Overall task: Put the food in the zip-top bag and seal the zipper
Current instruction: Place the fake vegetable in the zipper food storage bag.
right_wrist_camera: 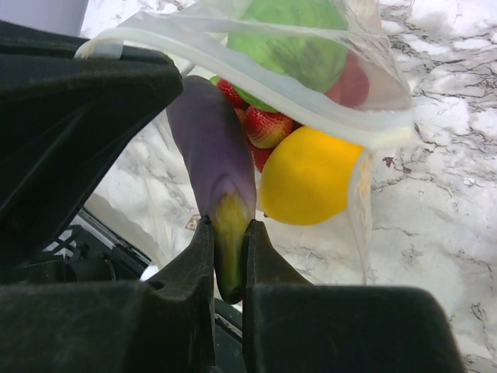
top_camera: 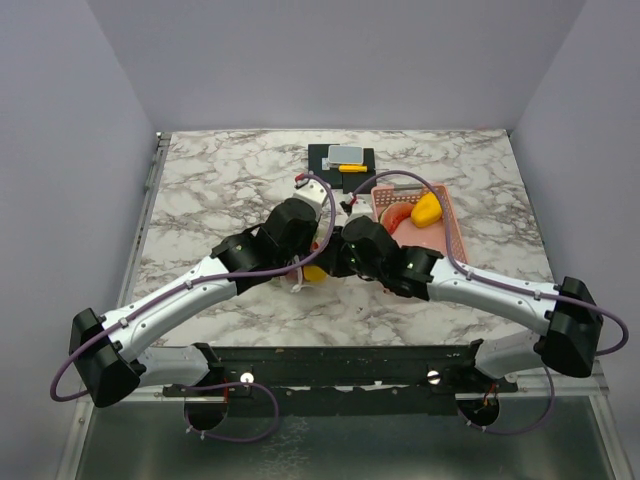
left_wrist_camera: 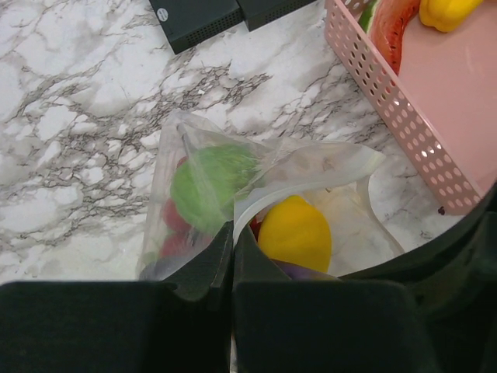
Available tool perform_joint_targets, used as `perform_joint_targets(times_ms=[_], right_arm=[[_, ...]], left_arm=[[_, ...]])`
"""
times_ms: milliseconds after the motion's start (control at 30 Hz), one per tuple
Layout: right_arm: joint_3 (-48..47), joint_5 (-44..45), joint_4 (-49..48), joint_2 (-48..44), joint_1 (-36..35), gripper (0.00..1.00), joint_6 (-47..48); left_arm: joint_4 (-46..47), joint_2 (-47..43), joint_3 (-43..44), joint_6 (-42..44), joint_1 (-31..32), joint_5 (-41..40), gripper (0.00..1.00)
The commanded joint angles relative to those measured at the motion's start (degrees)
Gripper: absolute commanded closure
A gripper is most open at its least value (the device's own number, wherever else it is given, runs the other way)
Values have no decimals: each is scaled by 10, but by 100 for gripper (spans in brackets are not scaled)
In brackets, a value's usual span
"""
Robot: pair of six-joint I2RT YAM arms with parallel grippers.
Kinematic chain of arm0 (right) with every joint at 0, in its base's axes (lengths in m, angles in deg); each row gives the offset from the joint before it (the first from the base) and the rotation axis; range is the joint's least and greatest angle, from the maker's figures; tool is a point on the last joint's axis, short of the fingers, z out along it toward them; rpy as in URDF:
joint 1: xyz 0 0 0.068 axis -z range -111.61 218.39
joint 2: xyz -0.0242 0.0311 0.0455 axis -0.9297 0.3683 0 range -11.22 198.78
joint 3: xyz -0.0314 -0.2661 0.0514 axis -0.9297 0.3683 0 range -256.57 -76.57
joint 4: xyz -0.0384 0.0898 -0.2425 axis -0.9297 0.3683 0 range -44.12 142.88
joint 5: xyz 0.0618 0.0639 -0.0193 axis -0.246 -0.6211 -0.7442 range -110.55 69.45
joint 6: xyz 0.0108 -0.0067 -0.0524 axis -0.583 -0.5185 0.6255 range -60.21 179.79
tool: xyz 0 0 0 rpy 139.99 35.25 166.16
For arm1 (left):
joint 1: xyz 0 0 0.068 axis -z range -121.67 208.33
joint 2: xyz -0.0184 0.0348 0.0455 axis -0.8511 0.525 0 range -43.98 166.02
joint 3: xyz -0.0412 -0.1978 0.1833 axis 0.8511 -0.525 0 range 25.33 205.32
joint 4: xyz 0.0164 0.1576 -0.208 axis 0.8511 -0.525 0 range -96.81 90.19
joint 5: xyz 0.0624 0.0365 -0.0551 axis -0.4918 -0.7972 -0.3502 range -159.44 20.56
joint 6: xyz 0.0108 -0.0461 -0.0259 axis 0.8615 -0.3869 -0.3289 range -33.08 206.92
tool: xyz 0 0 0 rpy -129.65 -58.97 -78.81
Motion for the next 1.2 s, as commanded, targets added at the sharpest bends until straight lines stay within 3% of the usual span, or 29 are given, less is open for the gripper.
perform_joint_targets(times_ms=[0, 567, 833, 1033, 1167], right_arm=[[-20, 0, -41, 33, 0, 99, -18], [-65, 60, -79, 146, 1, 99, -34], [-51, 65, -87, 123, 1, 99, -23], [-31, 66, -78, 88, 1, 79, -18], [-16, 73, -72, 58, 1, 60, -12]], left_arm=[[6, -13, 4, -2, -1, 38, 100], [20, -20, 1, -5, -2, 96, 100], [20, -21, 0, -2, -2, 85, 100], [23, -24, -3, -4, -4, 63, 100], [23, -21, -4, -4, -6, 51, 100]])
